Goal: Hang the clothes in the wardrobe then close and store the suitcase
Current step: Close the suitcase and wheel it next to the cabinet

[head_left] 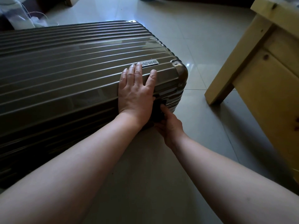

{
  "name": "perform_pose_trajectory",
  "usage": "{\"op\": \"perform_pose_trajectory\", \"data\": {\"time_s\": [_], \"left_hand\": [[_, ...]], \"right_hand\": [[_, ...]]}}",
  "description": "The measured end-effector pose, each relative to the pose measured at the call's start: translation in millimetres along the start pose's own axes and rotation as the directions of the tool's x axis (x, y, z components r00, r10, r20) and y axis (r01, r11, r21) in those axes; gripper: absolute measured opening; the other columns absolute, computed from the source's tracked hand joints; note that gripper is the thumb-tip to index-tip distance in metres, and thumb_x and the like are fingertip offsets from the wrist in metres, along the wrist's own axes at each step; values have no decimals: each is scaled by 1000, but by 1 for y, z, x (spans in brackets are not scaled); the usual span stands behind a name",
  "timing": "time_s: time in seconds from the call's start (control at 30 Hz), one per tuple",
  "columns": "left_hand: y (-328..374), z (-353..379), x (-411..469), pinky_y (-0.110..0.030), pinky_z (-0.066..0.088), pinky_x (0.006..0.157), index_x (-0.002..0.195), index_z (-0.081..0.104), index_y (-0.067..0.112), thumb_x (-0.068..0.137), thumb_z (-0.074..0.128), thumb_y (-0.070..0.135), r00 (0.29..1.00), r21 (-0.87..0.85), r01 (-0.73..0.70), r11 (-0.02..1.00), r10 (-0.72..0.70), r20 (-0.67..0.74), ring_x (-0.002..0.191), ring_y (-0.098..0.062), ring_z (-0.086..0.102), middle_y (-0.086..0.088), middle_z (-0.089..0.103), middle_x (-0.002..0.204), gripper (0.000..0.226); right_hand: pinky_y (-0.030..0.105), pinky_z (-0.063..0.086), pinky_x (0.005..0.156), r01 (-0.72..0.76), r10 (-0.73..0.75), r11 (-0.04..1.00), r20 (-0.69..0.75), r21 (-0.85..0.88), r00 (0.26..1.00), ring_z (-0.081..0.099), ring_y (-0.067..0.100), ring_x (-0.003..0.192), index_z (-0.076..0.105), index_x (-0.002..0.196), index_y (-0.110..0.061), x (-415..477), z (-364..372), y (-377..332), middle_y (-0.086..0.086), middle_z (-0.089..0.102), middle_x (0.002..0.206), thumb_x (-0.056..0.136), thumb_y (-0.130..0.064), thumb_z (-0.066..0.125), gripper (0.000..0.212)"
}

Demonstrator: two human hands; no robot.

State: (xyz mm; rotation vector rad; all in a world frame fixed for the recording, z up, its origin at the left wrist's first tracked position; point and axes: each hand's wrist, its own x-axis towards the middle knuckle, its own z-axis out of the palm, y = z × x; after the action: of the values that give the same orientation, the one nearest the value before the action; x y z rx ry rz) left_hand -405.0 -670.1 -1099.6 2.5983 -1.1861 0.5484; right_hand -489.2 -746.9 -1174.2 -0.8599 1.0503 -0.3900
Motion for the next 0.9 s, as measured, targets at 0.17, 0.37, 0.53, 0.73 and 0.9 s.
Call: {"op": "perform_pose_trajectory", "data": {"time_s": [0.17, 0.37, 0.53, 0.73, 0.9], "left_hand": [[-3, 3, -2, -42, 3, 119, 150, 25, 26, 92, 56, 32, 999, 21, -23, 1000, 24, -29, 147, -34, 14, -19, 19, 157, 66], [-5, 11, -3, -47, 22, 115, 140, 45, 21, 80, 70, 31, 992, 74, -39, 997, 47, -116, 137, -39, 37, -23, 42, 145, 65], [-7, 17, -3, -48, 28, 112, 137, 50, 19, 76, 74, 32, 982, 94, -57, 994, 73, -176, 132, -40, 43, -24, 47, 141, 67], [-7, 20, -3, -48, 30, 111, 135, 53, 19, 73, 76, 31, 976, 109, -54, 993, 76, -206, 130, -39, 46, -24, 49, 139, 67], [-7, 18, -3, -47, 23, 115, 139, 47, 20, 78, 72, 32, 983, 90, -48, 995, 63, -172, 135, -39, 40, -24, 43, 144, 67]], "right_hand": [[25, 56, 63, -5, 5, 1000, -16, -26, 1000, 68, 19, 78, 65, 95, -15, -1, -2, 0, 8, 73, 98, 73, -45, 77, 39], [20, 51, 50, -60, 60, 998, -13, 33, 998, 67, 15, 72, 64, 110, -12, -5, 3, -5, 6, 73, 100, 72, -43, 79, 50], [19, 51, 49, -64, 65, 998, -54, 22, 996, 68, 16, 72, 63, 113, -10, -4, 4, -6, 7, 73, 101, 69, -42, 81, 58], [26, 56, 63, -85, 85, 996, 3, -9, 996, 70, 20, 84, 62, 117, -11, 0, 1, -6, 7, 73, 102, 67, -45, 81, 64], [27, 54, 62, -46, 46, 999, -1, 26, 999, 65, 19, 71, 65, 101, -10, 2, 1, -2, 7, 70, 88, 75, -36, 78, 38]]}}
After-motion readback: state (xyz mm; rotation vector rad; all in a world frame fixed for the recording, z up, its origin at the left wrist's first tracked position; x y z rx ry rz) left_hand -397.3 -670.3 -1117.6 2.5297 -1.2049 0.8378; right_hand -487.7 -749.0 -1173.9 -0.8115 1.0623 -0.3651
